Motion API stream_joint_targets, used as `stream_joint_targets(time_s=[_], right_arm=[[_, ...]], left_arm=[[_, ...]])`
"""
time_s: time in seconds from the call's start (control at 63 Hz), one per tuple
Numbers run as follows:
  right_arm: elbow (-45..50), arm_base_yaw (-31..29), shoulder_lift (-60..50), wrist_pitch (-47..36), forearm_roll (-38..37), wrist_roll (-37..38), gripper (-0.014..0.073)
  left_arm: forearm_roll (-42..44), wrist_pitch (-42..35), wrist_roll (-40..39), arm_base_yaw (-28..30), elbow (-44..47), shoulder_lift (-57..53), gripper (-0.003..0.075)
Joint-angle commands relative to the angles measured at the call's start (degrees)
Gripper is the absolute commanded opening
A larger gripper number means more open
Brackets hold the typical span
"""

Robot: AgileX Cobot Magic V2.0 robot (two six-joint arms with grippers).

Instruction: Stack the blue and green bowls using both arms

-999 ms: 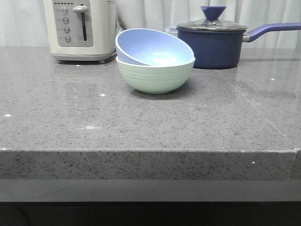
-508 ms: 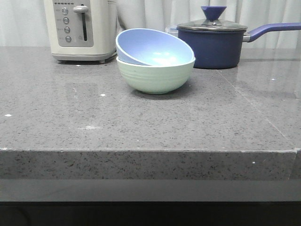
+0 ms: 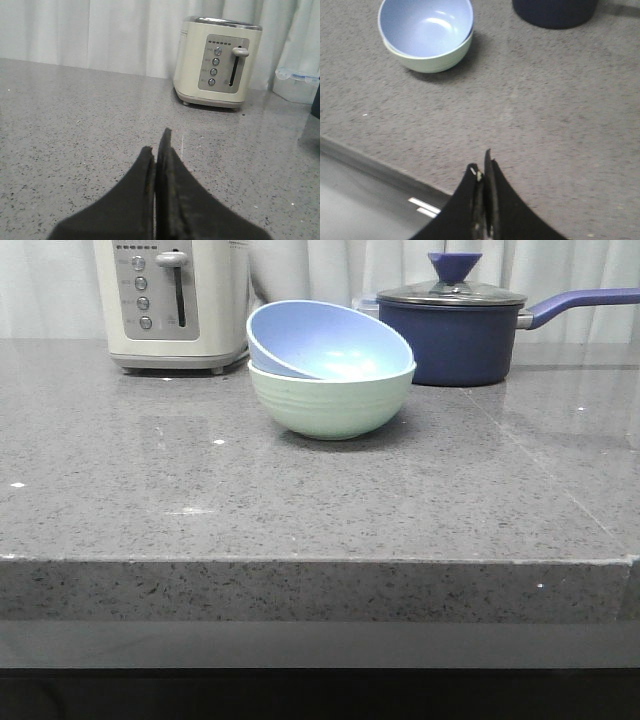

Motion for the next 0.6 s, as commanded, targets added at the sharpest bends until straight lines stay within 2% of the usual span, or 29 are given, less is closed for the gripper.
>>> stream_joint_targets(time_s=[0.0,0.206,0.301,0.444,0.587], right_arm=[[3.2,-3.2,-4.1,-9.5,-2.5,-0.3,-0.0063],[21.4,-11.5,-18.7,-30.6,-3.7,-0.3,-0.0063],[29.5,-14.0,-24.5,-37.7,-3.7,-0.3,-0.0063],[36.8,-15.5,-28.7,-41.7,-3.6,-0.3,-0.0063],[39.6,-15.6,-29.6,-42.9,-3.6,-0.3,-0.0063]], left_arm=[[0.1,-4.3,-0.2,-0.4,0.2,-0.9,-0.0020],[0.1,-4.3,-0.2,-0.4,0.2,-0.9,-0.0020],[0.1,-4.3,-0.2,-0.4,0.2,-0.9,-0.0020],[0.1,-4.3,-0.2,-0.4,0.2,-0.9,-0.0020],[0.1,-4.3,-0.2,-0.4,0.2,-0.9,-0.0020]])
